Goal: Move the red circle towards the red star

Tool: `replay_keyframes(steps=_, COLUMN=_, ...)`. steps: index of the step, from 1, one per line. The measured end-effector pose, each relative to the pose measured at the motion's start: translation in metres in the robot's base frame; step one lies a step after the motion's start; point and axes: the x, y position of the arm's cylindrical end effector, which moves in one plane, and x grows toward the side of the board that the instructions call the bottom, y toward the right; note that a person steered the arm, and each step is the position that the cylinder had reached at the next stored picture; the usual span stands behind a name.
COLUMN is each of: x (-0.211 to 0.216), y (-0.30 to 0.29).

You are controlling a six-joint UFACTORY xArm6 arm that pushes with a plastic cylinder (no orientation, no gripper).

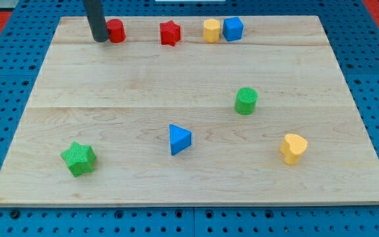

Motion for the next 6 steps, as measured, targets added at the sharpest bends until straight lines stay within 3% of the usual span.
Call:
replay_keyframes(steps=1, x=-0.043, y=0.01)
replay_keyframes(steps=2, x=-0.054, y=0.01)
replay_keyframes(steps=4, x=-0.054, y=0.028)
replay_keyframes(steps=6, x=-0.034, y=0.082)
